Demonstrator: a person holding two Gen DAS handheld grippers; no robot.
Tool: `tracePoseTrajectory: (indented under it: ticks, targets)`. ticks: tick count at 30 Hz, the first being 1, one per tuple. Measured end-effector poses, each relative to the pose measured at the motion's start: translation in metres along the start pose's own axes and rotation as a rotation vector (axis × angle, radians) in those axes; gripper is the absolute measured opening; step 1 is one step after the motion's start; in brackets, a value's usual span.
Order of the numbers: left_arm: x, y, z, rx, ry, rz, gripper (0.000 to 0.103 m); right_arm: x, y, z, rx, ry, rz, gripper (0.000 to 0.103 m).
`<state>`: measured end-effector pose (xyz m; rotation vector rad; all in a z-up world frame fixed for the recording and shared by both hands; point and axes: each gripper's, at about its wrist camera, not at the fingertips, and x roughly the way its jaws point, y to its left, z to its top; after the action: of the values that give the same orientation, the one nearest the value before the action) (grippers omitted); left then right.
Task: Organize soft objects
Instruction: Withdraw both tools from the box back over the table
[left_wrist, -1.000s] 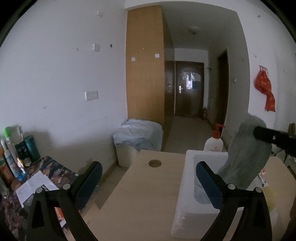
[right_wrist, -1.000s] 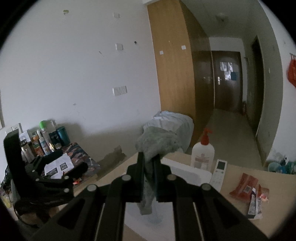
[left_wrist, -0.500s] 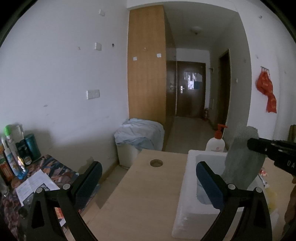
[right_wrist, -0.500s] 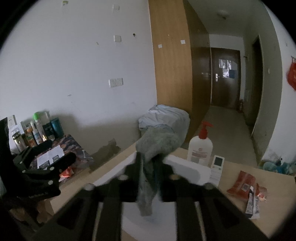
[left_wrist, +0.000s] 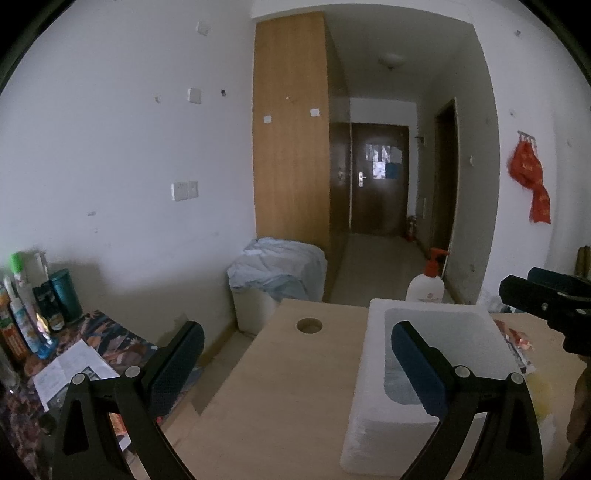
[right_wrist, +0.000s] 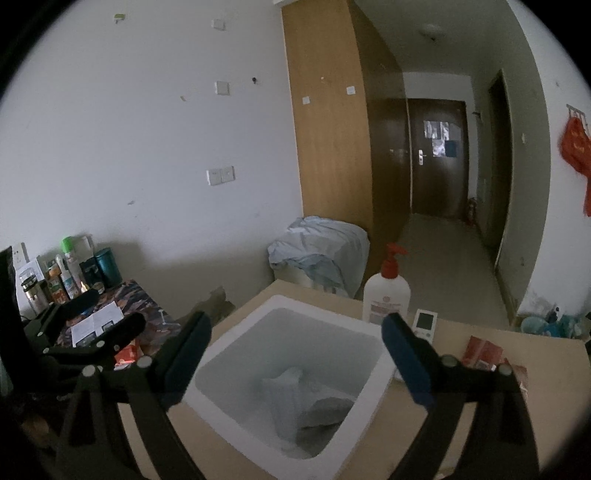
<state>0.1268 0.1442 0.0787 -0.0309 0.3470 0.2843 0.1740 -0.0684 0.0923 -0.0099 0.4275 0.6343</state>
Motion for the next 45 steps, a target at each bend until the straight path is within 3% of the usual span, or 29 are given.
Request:
tracePoseTrajectory:
  ticks: [9,29,35,45]
  targets:
    - [-0.014,-0.015,0.000,0.013,-0.005,-0.043,0.101,-0.026,-0.013,-0.003,0.031,-0.026,-0.021,0.101]
    - [-0.052,-0.120,-0.001,0.110,-0.024,-0.345,0.103,-0.137,-0.062,-0.035,0.104,-0.134,-0.286,0.103]
    - [-0.058,-0.136,-0.002,0.115,-0.020,-0.408,0.103,-0.160,-0.077,-0.049,0.144,-0.146,-0.360,0.103]
    - [-0.079,-0.143,-0.010,0.093,-0.057,-0.501,0.103,-0.177,-0.075,-0.069,0.156,-0.167,-0.399,0.103]
